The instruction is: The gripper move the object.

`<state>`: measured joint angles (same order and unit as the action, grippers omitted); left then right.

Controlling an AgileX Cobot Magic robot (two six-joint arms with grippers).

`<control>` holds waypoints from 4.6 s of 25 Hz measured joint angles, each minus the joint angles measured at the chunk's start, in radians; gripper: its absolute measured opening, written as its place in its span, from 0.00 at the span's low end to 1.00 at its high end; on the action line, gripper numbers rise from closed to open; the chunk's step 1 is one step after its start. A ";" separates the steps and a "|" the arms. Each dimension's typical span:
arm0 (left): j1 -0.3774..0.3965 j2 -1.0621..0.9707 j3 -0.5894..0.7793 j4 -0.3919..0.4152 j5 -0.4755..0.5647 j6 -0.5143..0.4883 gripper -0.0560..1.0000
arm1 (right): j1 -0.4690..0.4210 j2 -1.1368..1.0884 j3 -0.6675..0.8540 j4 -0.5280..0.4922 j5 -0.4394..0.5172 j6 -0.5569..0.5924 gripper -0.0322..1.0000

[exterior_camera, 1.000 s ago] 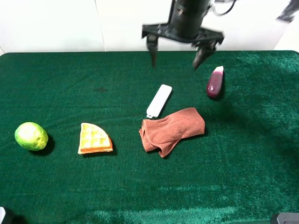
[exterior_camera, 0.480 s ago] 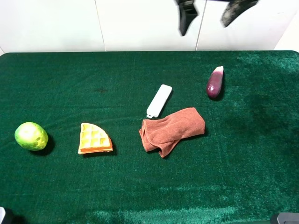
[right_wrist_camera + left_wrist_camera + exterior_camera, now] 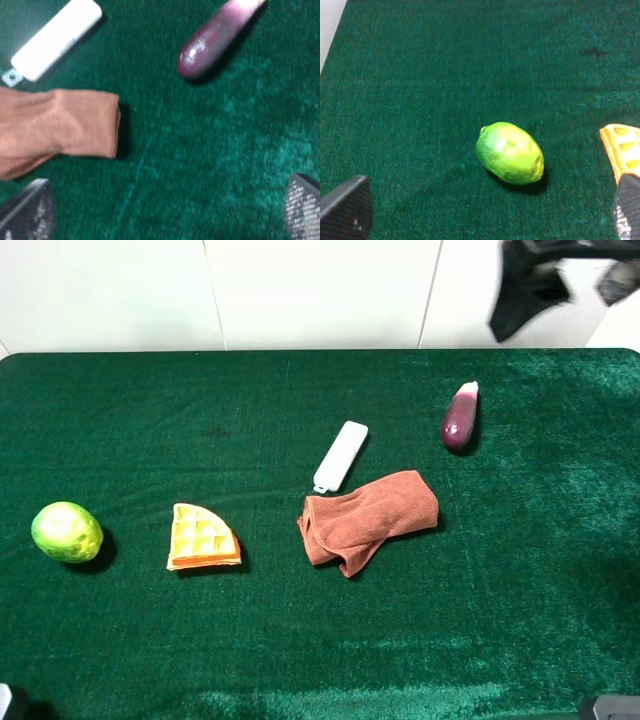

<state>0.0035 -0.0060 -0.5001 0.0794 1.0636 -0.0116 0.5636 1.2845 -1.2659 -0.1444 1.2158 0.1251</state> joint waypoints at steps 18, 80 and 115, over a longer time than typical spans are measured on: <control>0.000 0.000 0.000 0.000 0.000 0.000 0.97 | -0.005 -0.496 0.301 0.000 0.000 0.003 0.70; 0.000 0.000 0.000 0.000 0.000 0.000 0.97 | -0.549 -1.291 0.767 0.110 -0.197 -0.060 0.70; 0.000 0.000 0.000 0.000 0.000 0.000 0.97 | -0.549 -1.291 0.767 0.110 -0.197 -0.060 0.70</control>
<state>0.0035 -0.0060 -0.5001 0.0794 1.0636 -0.0116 0.0149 -0.0062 -0.4990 -0.0341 1.0186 0.0655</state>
